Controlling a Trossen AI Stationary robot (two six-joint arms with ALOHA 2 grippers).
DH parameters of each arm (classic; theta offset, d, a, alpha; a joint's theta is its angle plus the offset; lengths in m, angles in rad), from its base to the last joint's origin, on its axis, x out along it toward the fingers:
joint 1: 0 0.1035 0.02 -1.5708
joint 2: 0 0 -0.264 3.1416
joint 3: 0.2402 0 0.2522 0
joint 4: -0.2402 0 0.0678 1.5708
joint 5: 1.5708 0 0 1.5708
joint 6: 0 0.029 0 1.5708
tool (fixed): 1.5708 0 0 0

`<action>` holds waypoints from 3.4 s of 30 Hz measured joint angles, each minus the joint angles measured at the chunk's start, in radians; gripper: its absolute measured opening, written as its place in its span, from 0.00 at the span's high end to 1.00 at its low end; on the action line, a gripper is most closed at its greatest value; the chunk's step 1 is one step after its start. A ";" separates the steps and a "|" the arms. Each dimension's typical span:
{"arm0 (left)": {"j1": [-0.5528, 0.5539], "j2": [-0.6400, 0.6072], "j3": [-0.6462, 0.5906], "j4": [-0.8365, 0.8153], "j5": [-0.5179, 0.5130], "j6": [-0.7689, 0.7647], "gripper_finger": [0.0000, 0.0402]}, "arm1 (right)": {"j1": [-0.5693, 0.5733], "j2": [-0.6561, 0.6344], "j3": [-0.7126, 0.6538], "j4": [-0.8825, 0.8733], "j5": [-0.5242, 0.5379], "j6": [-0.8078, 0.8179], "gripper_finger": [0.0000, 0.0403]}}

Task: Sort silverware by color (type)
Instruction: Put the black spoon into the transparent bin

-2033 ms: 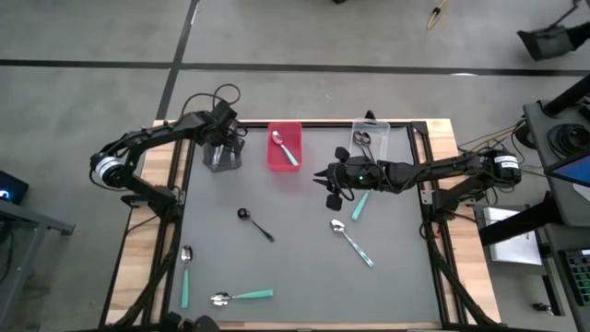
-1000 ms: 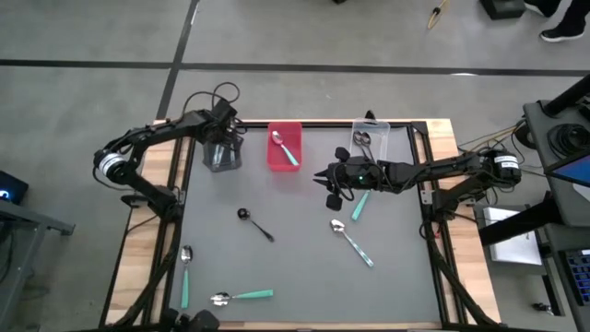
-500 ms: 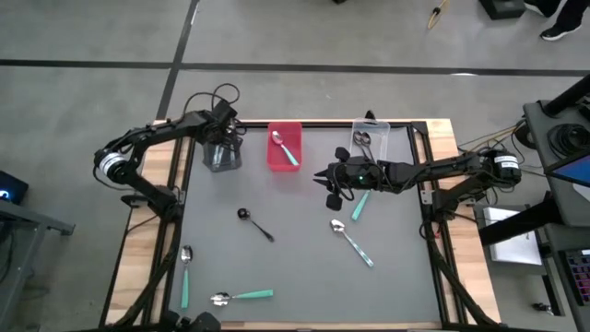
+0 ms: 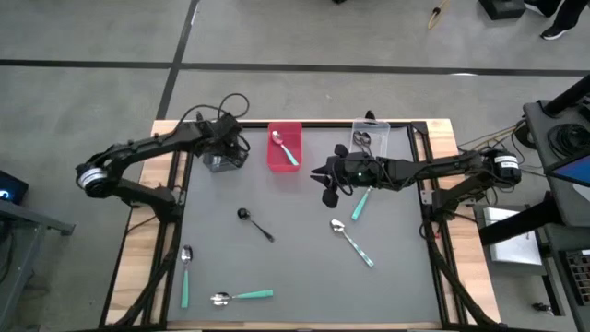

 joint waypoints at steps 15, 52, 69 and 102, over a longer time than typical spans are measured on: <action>-0.505 -0.177 -0.003 0.012 -0.001 0.125 0.55 | 0.152 0.031 0.197 -0.295 -0.002 0.312 0.85; -1.002 -0.139 -0.453 0.437 -0.135 0.181 0.55 | 0.340 0.323 0.564 -0.614 -0.001 0.341 0.85; -0.935 -0.058 -0.588 0.673 -0.137 0.137 0.55 | 0.312 0.330 0.555 -0.643 0.001 0.297 0.85; -0.835 -0.055 -0.182 0.429 -0.070 0.211 1.00 | 0.294 0.330 0.539 -0.551 0.089 0.195 0.73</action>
